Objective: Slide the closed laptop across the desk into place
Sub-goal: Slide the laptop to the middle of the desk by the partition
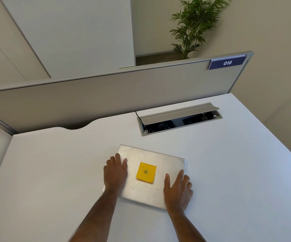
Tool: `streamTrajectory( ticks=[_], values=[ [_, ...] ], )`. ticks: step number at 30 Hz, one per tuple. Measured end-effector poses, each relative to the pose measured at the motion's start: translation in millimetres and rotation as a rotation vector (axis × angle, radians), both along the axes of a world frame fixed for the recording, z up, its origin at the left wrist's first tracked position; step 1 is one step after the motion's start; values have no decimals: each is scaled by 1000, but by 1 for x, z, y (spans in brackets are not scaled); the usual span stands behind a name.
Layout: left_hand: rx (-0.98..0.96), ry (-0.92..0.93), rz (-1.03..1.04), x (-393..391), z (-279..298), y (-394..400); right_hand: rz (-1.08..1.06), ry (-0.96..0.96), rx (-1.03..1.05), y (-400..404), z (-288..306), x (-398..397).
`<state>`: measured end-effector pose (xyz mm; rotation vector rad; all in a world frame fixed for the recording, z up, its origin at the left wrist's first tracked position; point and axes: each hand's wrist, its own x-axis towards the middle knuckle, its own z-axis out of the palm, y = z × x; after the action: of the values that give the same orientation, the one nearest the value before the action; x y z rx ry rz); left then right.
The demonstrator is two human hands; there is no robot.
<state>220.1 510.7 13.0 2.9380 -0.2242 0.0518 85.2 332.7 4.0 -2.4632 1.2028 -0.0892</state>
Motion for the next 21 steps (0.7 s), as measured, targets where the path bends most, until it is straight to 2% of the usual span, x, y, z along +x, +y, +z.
streamTrajectory(
  ticks=[7,21],
  values=[
    [60,-33,-12,1,-5,1,4,24,-15,-4,-1,0],
    [93,18,42,1,-1,-8,12,42,7,-6,3,0]
  ],
)
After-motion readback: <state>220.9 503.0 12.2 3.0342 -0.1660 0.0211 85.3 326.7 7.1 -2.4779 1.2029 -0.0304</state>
